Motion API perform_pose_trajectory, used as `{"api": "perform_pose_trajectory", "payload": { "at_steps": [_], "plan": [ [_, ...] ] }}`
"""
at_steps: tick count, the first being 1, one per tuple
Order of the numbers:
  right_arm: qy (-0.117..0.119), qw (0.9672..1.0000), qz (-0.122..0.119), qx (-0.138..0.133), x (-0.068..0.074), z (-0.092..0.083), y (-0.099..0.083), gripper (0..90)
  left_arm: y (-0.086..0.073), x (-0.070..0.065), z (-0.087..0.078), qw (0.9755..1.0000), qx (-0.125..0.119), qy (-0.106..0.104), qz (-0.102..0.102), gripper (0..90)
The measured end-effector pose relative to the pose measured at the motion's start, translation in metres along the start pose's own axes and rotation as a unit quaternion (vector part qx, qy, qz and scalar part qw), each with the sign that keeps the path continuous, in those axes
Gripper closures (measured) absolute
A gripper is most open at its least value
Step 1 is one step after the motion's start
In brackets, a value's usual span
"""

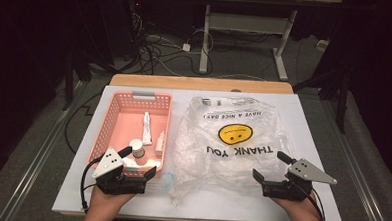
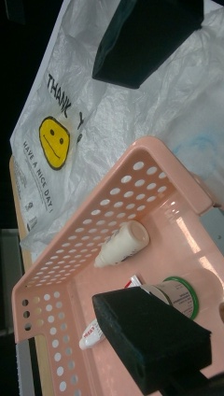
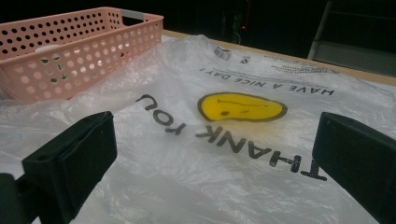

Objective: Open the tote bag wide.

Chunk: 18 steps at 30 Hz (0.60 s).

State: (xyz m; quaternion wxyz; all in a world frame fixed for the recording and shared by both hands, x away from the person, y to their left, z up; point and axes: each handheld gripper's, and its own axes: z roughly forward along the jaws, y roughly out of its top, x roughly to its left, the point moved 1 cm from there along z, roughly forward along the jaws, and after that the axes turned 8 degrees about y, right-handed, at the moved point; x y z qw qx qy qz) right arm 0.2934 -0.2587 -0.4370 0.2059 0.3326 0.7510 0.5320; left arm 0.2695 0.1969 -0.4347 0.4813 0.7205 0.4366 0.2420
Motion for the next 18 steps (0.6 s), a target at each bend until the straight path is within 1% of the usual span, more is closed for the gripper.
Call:
{"api": "perform_pose_trajectory", "payload": {
  "at_steps": [6, 11, 13, 14, 17, 18],
  "plan": [
    [0.002, 1.0, -0.001, 0.0, -0.001, 0.0, 0.0, 0.4, 0.0, -0.001, 0.002, 1.0, 0.002, 0.0, 0.0, 0.0],
    [0.0, 1.0, -0.004, 0.0, -0.002, -0.002, 0.001, 0.3, -0.001, -0.001, 0.004, 1.0, 0.005, -0.002, 0.004, 0.0],
    [-0.004, 1.0, -0.002, 0.002, -0.005, -0.003, 0.002, 0.3, -0.001, -0.001, 0.004, 1.0, 0.007, -0.002, 0.004, 0.0],
    [-0.009, 0.9999, 0.005, 0.002, -0.01, -0.006, 0.002, 0.3, -0.001, -0.001, 0.005, 1.0, 0.007, -0.002, 0.004, 0.0],
    [-0.022, 0.9997, 0.014, 0.004, -0.02, -0.012, 0.002, 0.5, -0.002, 0.0, 0.005, 0.9999, 0.01, -0.002, 0.005, 0.0],
    [-0.022, 0.9997, 0.014, 0.004, -0.02, -0.012, 0.002, 0.5, -0.002, 0.0, 0.004, 0.9999, 0.01, -0.002, 0.005, 0.0]
  ]
}}
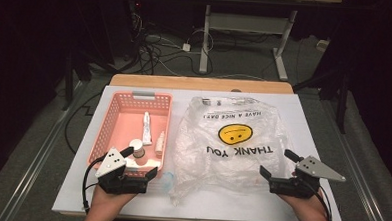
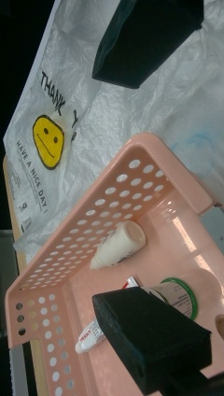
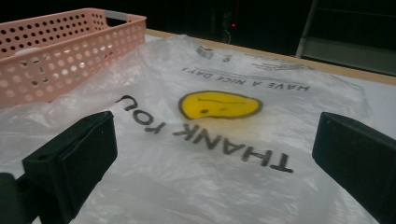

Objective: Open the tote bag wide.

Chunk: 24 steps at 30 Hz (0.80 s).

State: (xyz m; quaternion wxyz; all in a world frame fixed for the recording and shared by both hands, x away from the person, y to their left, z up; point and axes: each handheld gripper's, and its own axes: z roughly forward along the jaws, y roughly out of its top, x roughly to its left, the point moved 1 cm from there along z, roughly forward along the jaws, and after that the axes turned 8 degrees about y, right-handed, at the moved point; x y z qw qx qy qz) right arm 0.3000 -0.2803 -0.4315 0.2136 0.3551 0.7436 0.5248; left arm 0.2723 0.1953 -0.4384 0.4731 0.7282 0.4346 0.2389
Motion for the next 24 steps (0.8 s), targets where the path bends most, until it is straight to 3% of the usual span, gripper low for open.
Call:
{"api": "perform_pose_trajectory", "payload": {
  "at_steps": [4, 5, 6, 7, 11, 14, 16, 18, 19, 21, 24],
  "plan": [
    [-0.027, 0.9996, 0.009, 0.008, -0.018, -0.008, -0.002, 1.5, 0.0, 0.001, -0.001, 1.0, 0.0, 0.002, 0.0, 0.0],
    [-0.039, 0.999, 0.018, 0.013, -0.028, -0.011, -0.004, 2.3, 0.0, 0.002, -0.001, 1.0, 0.001, 0.001, -0.002, 0.0],
    [-0.039, 0.999, 0.018, 0.013, -0.028, -0.011, -0.004, 2.3, 0.0, 0.002, -0.002, 1.0, -0.001, 0.002, -0.003, 0.0],
    [-0.054, 0.998, 0.025, 0.023, -0.038, -0.013, -0.007, 3.4, 0.0, 0.002, -0.002, 1.0, 0.0, 0.002, -0.004, 0.0],
    [-0.069, 0.9959, 0.046, 0.036, -0.053, -0.015, -0.013, 7.2, 0.0, 0.002, -0.002, 1.0, 0.0, 0.002, -0.003, 0.0],
    [-0.087, 0.9925, 0.066, 0.054, -0.071, -0.015, -0.021, 12.6, 0.002, -0.001, -0.001, 0.9997, 0.005, 0.013, 0.021, 0.0],
    [-0.089, 0.9904, 0.083, 0.065, -0.077, -0.013, -0.026, 15.0, 0.003, -0.002, 0.0, 0.9996, 0.008, 0.013, 0.022, 0.0],
    [-0.09, 0.9896, 0.086, 0.073, -0.081, -0.011, -0.029, 15.4, 0.003, -0.003, 0.0, 0.9996, 0.012, 0.015, 0.023, 0.0],
    [-0.087, 0.9871, 0.101, 0.089, -0.086, -0.006, -0.034, 15.8, 0.002, -0.003, 0.001, 0.9996, 0.014, 0.013, 0.022, 0.0],
    [-0.082, 0.9847, 0.114, 0.102, -0.09, 0.001, -0.038, 16.4, 0.002, -0.001, 0.003, 0.9995, 0.031, 0.002, 0.007, 0.0],
    [-0.084, 0.9824, 0.121, 0.115, -0.098, 0.014, -0.036, 17.9, 0.003, 0.0, 0.001, 0.9995, 0.03, -0.008, -0.003, 0.0]
  ]
}}
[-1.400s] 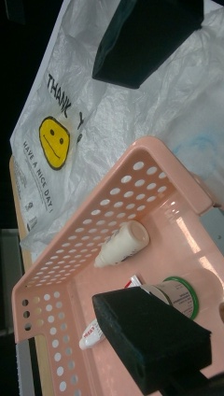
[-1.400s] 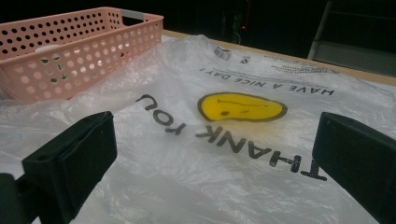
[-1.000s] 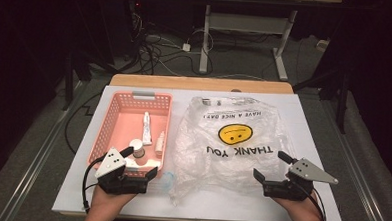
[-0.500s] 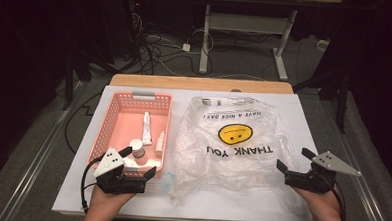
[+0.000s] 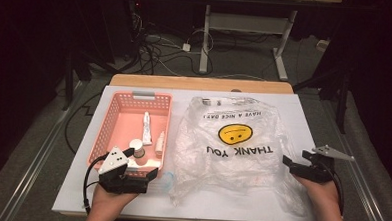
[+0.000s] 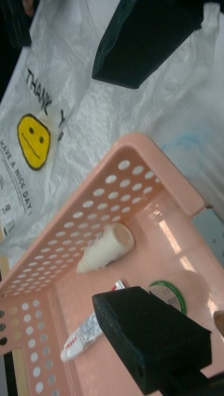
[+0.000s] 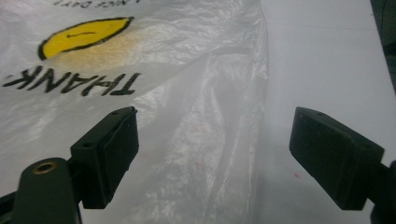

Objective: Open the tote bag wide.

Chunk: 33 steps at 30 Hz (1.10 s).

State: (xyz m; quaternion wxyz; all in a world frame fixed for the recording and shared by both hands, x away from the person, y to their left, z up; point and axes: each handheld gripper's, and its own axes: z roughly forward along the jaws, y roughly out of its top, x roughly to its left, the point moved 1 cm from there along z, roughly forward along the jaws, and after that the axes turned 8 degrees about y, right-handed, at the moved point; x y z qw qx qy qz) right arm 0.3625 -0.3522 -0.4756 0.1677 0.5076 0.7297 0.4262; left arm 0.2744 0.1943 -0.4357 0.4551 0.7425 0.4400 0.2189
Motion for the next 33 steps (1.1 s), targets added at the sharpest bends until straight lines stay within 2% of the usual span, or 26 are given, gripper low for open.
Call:
{"api": "perform_pose_trajectory", "payload": {
  "at_steps": [3, 7, 8, 10, 14, 17, 18, 19, 21, 24, 25, 31, 33],
  "plan": [
    [-0.006, 0.9999, 0.007, 0.01, -0.004, 0.012, 0.011, 21.8, 0.002, 0.0, -0.001, 1.0, -0.008, -0.005, -0.001, 0.0],
    [-0.02, 0.9988, 0.013, 0.042, -0.012, 0.028, 0.014, 24.9, -0.001, 0.003, 0.002, 1.0, 0.002, -0.007, 0.001, 0.0],
    [-0.018, 0.9985, 0.021, 0.048, -0.013, 0.03, 0.014, 25.6, -0.001, 0.003, 0.002, 1.0, 0.002, -0.007, 0.001, 0.0],
    [-0.021, 0.9984, 0.014, 0.05, -0.012, 0.03, 0.014, 27.7, -0.002, 0.003, 0.002, 1.0, 0.001, -0.005, 0.002, 0.0],
    [-0.024, 0.9982, 0.015, 0.054, -0.012, 0.03, 0.013, 32.6, -0.002, 0.003, 0.003, 1.0, 0.0, 0.0, 0.006, 0.0],
    [-0.043, 0.9974, -0.001, 0.058, -0.009, 0.029, 0.012, 51.6, -0.002, 0.001, 0.001, 0.9999, -0.002, 0.002, 0.011, 0.0],
    [-0.043, 0.9973, -0.005, 0.059, -0.008, 0.028, 0.011, 55.5, -0.002, 0.001, 0.001, 0.9999, -0.005, 0.003, 0.011, 0.0],
    [-0.043, 0.9973, -0.005, 0.059, -0.008, 0.028, 0.011, 55.5, -0.002, 0.001, 0.001, 0.9999, -0.005, 0.003, 0.011, 0.0],
    [-0.054, 0.9968, -0.008, 0.059, -0.008, 0.027, 0.011, 71.6, -0.002, 0.001, 0.0, 0.9999, -0.006, 0.003, 0.011, 0.0],
    [-0.046, 0.9972, -0.006, 0.059, -0.009, 0.025, 0.01, 87.8, -0.003, 0.0, 0.0, 0.9999, -0.004, 0.003, 0.011, 0.0],
    [-0.042, 0.9973, -0.009, 0.059, -0.008, 0.025, 0.01, 90.0, -0.003, 0.0, 0.0, 0.9999, -0.004, 0.003, 0.01, 0.0],
    [-0.037, 0.9978, -0.021, 0.051, -0.005, 0.018, 0.006, 90.0, -0.003, 0.0, 0.0, 0.9999, -0.004, -0.006, 0.01, 0.0],
    [-0.034, 0.9983, -0.015, 0.046, -0.003, 0.004, -0.002, 90.0, -0.003, 0.0, 0.001, 0.9999, -0.005, -0.009, 0.011, 0.0]
  ]
}}
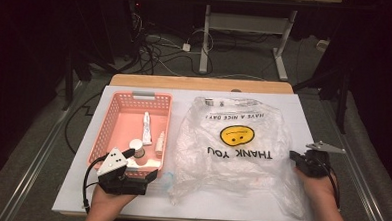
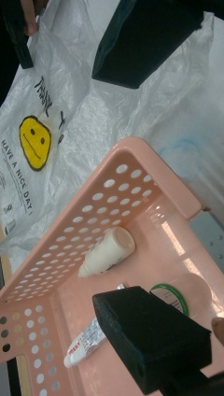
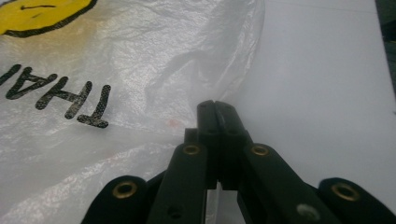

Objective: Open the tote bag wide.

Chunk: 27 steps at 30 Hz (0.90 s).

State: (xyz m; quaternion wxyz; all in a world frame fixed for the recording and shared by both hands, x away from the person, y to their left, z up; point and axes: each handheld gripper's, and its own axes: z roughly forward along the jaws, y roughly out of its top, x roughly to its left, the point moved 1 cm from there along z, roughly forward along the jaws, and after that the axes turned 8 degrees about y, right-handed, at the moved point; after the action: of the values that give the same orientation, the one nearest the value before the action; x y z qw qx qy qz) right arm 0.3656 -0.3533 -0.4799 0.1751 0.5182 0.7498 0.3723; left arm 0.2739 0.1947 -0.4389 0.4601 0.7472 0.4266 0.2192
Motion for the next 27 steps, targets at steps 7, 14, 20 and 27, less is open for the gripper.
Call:
{"api": "perform_pose_trajectory", "payload": {
  "at_steps": [7, 14, 20, 27],
  "plan": [
    [0.001, 0.9999, -0.008, -0.007, 0.007, -0.035, -0.028, 90.0, 0.001, -0.002, 0.002, 1.0, -0.003, -0.006, -0.006, 0.0],
    [0.013, 0.9997, -0.019, -0.01, 0.022, -0.059, -0.052, 90.0, 0.0, -0.004, 0.001, 0.9999, -0.008, -0.005, -0.009, 0.0],
    [0.036, 0.9989, -0.019, -0.023, 0.026, -0.07, -0.062, 71.1, 0.001, -0.004, 0.001, 0.9998, -0.009, -0.011, -0.016, 0.0],
    [0.035, 0.9966, -0.032, -0.067, 0.014, -0.069, -0.025, 52.3, 0.002, -0.006, -0.001, 0.9999, -0.006, -0.009, -0.009, 0.0]
  ]
}}
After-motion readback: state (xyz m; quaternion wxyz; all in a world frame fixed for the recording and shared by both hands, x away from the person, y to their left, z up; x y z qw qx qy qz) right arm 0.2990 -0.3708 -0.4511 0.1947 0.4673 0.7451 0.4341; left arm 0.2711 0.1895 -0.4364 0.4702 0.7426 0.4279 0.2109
